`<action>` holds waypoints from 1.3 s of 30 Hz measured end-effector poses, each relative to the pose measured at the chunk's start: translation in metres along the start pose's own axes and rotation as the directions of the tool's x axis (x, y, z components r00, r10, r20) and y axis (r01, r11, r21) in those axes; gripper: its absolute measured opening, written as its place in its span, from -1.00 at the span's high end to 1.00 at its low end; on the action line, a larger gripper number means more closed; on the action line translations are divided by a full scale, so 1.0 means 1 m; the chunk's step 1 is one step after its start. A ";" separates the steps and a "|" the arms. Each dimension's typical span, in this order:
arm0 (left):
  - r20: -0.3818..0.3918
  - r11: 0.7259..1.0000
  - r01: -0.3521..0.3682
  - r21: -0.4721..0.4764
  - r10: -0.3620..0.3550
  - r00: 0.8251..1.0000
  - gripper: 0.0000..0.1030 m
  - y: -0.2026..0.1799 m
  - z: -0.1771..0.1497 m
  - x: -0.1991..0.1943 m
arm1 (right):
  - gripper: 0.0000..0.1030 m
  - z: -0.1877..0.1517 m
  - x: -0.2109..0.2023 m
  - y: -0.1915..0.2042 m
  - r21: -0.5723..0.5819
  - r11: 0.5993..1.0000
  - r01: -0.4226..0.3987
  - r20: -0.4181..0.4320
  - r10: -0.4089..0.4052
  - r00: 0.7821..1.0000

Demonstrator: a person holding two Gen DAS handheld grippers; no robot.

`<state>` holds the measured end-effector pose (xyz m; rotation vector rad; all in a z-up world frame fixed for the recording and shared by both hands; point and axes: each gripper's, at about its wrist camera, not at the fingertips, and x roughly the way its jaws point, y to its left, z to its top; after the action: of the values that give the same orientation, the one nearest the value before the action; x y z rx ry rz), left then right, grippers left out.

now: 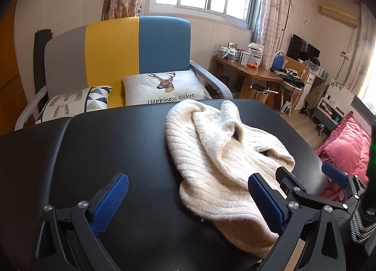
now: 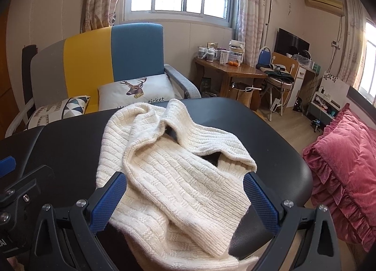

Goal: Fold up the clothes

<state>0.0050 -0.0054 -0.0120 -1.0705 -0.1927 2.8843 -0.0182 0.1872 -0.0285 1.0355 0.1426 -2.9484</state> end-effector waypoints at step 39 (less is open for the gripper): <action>-0.072 0.988 0.080 -0.132 -0.090 0.993 -0.99 0.034 -0.011 0.009 | -0.97 -0.008 0.012 -0.014 -0.007 0.997 -0.083 -0.042 0.082 0.996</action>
<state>0.0051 -0.0368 -0.0307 -1.1625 -0.4149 2.7818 -0.0233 0.2022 -0.0408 1.0745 0.1107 -2.8515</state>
